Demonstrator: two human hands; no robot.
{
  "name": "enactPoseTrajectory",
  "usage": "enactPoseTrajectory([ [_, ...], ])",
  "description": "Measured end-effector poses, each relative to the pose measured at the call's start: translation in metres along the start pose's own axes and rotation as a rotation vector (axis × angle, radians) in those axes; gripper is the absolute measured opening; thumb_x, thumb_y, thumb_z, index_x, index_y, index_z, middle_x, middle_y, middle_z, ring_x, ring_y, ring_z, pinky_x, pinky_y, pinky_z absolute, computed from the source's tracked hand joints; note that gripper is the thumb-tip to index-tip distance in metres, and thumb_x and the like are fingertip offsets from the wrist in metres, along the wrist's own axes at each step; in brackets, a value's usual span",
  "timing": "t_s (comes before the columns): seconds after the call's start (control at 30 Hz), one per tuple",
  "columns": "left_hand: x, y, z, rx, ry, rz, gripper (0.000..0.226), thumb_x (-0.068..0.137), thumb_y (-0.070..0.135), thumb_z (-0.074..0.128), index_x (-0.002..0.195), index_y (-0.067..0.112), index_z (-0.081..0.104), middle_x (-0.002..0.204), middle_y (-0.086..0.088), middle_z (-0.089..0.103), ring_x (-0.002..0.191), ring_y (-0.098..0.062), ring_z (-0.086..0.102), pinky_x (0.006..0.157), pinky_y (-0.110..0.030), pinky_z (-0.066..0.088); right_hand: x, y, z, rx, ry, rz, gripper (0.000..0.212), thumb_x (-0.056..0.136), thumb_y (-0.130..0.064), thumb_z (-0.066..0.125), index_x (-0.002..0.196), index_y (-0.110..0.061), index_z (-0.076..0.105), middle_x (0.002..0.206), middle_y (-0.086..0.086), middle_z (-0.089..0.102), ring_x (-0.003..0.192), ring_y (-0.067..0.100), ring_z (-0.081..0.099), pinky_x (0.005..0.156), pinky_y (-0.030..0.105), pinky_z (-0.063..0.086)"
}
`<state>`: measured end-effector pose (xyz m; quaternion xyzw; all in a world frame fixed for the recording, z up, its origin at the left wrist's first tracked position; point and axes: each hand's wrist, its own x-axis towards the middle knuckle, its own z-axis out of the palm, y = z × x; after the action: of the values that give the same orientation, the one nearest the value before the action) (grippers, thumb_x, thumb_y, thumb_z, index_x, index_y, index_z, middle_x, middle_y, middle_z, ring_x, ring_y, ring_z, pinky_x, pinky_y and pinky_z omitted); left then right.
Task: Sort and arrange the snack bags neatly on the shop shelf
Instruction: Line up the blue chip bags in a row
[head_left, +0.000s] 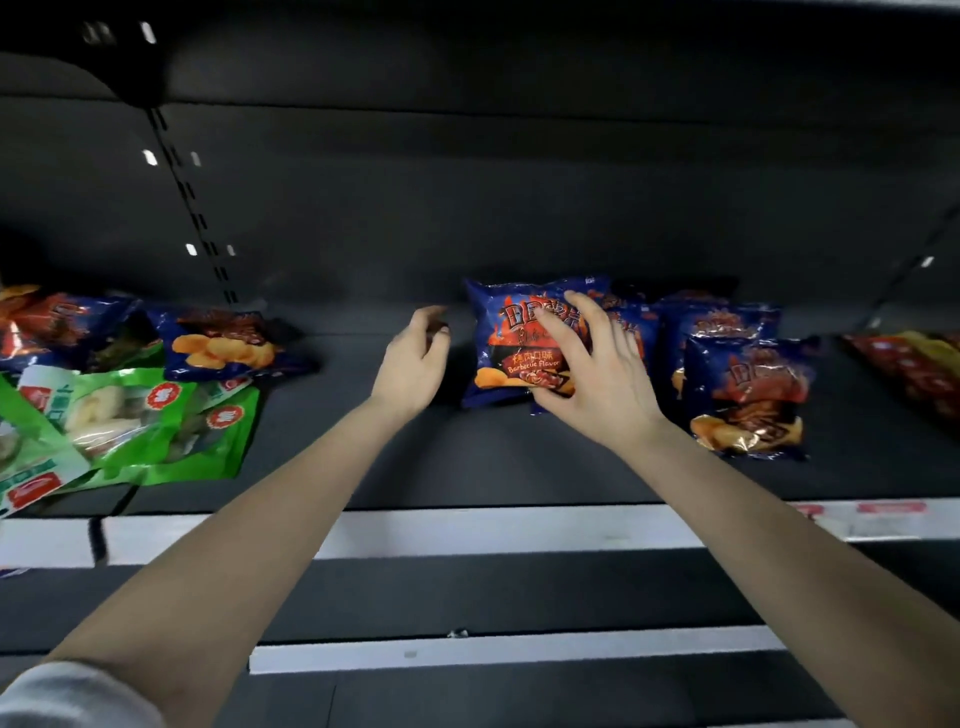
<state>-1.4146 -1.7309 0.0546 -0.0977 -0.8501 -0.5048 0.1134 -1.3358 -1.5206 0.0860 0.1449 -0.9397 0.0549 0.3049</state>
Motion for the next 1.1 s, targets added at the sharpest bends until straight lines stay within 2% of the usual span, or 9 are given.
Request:
enactPoseTrajectory([
  [0.23, -0.007, 0.016, 0.05, 0.1, -0.136, 0.055, 0.038, 0.095, 0.02, 0.04, 0.132, 0.014, 0.047, 0.131, -0.007, 0.056, 0.122, -0.025, 0.05, 0.103, -0.036, 0.038, -0.042, 0.034, -0.019, -0.088, -0.034, 0.111, 0.077, 0.07, -0.04, 0.077, 0.136, -0.019, 0.044, 0.139, 0.016, 0.043, 0.117, 0.043, 0.047, 0.092, 0.056, 0.042],
  [0.37, -0.014, 0.021, 0.07, 0.205, -0.21, 0.119, 0.04, 0.092, 0.017, 0.046, 0.132, 0.01, 0.047, 0.13, -0.015, 0.055, 0.119, -0.034, 0.049, 0.102, -0.043, 0.038, -0.056, 0.046, -0.021, -0.118, -0.056, 0.144, 0.081, 0.069, -0.045, 0.076, 0.137, -0.022, 0.04, 0.138, 0.014, 0.045, 0.121, 0.044, 0.043, 0.093, 0.059, 0.04],
  [0.47, -0.018, 0.025, 0.077, 0.254, -0.233, 0.159, 0.043, 0.089, 0.019, 0.052, 0.131, 0.012, 0.047, 0.126, -0.014, 0.055, 0.118, -0.033, 0.047, 0.1, -0.043, 0.037, -0.062, 0.049, -0.021, -0.128, -0.041, 0.143, 0.081, 0.067, -0.045, 0.077, 0.136, -0.024, 0.038, 0.136, 0.015, 0.047, 0.122, 0.046, 0.042, 0.094, 0.06, 0.04],
  [0.57, -0.02, 0.029, 0.081, 0.216, -0.252, 0.16, 0.043, 0.087, 0.023, 0.057, 0.129, 0.014, 0.048, 0.123, -0.008, 0.058, 0.117, -0.029, 0.05, 0.098, -0.044, 0.04, -0.069, 0.051, -0.018, -0.164, -0.028, 0.114, 0.078, 0.066, -0.044, 0.078, 0.134, -0.021, 0.046, 0.13, 0.017, 0.051, 0.123, 0.049, 0.04, 0.097, 0.062, 0.037],
  [0.67, -0.021, 0.033, 0.087, 0.191, -0.257, 0.159, 0.046, 0.085, 0.026, 0.06, 0.127, 0.014, 0.046, 0.118, -0.007, 0.06, 0.113, -0.027, 0.052, 0.096, -0.045, 0.042, -0.075, 0.055, -0.017, -0.236, -0.051, 0.075, 0.075, 0.069, -0.045, 0.075, 0.134, -0.018, 0.051, 0.13, 0.02, 0.051, 0.13, 0.047, 0.036, 0.108, 0.061, 0.024],
  [0.73, -0.023, 0.034, 0.09, 0.185, -0.26, 0.157, 0.048, 0.084, 0.027, 0.061, 0.127, 0.015, 0.044, 0.116, -0.006, 0.06, 0.111, -0.028, 0.052, 0.095, -0.046, 0.042, -0.076, 0.057, -0.016, -0.255, -0.098, 0.077, 0.079, 0.072, -0.046, 0.072, 0.14, -0.019, 0.043, 0.139, 0.021, 0.044, 0.136, 0.042, 0.029, 0.11, 0.058, 0.016],
  [0.87, -0.025, 0.031, 0.092, 0.198, -0.239, 0.146, 0.044, 0.087, 0.022, 0.056, 0.128, 0.012, 0.043, 0.119, -0.008, 0.06, 0.112, -0.031, 0.052, 0.096, -0.046, 0.041, -0.079, 0.059, -0.009, -0.304, -0.223, 0.093, 0.086, 0.082, -0.054, 0.057, 0.15, -0.023, 0.015, 0.157, 0.015, 0.013, 0.145, 0.032, 0.007, 0.113, 0.056, 0.004],
  [0.97, -0.026, 0.028, 0.091, 0.221, -0.212, 0.132, 0.044, 0.086, 0.017, 0.052, 0.129, 0.013, 0.043, 0.124, -0.009, 0.058, 0.115, -0.032, 0.05, 0.099, -0.044, 0.039, -0.079, 0.064, -0.005, -0.332, -0.281, 0.092, 0.086, 0.085, -0.058, 0.047, 0.151, -0.025, 0.003, 0.158, 0.012, 0.001, 0.145, 0.031, -0.002, 0.112, 0.056, -0.002],
  [1.1, -0.025, 0.027, 0.088, 0.238, -0.182, 0.109, 0.045, 0.087, 0.017, 0.051, 0.131, 0.015, 0.042, 0.125, -0.008, 0.057, 0.116, -0.031, 0.048, 0.1, -0.044, 0.038, -0.077, 0.067, 0.0, -0.336, -0.328, 0.091, 0.09, 0.085, -0.062, 0.043, 0.15, -0.025, -0.007, 0.158, 0.011, -0.007, 0.145, 0.03, -0.008, 0.113, 0.057, -0.002],
])
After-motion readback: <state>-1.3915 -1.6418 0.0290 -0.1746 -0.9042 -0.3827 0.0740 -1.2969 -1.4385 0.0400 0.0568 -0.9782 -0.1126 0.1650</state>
